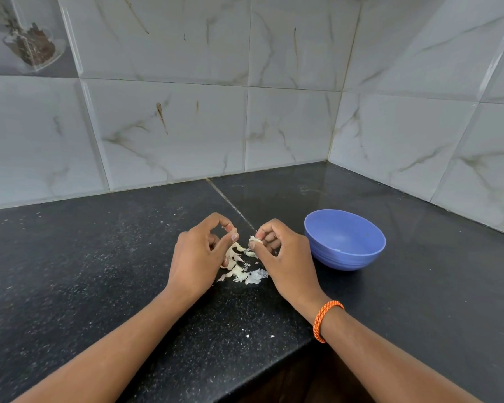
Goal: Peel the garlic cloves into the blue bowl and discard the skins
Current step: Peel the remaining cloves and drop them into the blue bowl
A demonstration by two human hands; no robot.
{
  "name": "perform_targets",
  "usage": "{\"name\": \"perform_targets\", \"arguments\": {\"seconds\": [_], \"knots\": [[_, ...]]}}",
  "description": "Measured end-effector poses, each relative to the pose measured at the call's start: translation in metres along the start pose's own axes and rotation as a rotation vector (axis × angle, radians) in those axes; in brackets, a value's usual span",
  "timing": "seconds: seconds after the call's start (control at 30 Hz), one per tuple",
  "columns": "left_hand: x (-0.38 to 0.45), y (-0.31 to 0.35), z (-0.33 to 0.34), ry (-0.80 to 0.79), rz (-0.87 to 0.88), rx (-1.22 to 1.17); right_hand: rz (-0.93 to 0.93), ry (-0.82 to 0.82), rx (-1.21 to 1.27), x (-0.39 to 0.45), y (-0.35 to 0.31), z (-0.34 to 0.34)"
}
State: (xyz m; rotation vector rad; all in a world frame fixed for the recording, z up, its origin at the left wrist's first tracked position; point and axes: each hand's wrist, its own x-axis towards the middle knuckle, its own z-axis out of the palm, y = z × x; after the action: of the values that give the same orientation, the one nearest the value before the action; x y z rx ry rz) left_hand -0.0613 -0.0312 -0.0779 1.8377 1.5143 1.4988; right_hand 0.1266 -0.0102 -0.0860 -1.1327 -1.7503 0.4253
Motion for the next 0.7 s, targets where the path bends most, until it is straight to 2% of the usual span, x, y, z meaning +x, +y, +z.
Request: {"name": "perform_targets", "arguments": {"seconds": [0.2, 0.5, 0.7], "knots": [[0.0, -0.003, -0.002, 0.018, 0.022, 0.06, -0.038, -0.047, -0.013, 0.0, -0.001, 0.001], [0.003, -0.008, -0.005, -0.001, 0.135, 0.352, -0.05, -0.068, -0.117, -0.003, -0.001, 0.001], [0.005, -0.006, -0.011, 0.005, 0.092, 0.349, -0.068, -0.016, -0.15, -0.002, -0.001, 0.0]]}}
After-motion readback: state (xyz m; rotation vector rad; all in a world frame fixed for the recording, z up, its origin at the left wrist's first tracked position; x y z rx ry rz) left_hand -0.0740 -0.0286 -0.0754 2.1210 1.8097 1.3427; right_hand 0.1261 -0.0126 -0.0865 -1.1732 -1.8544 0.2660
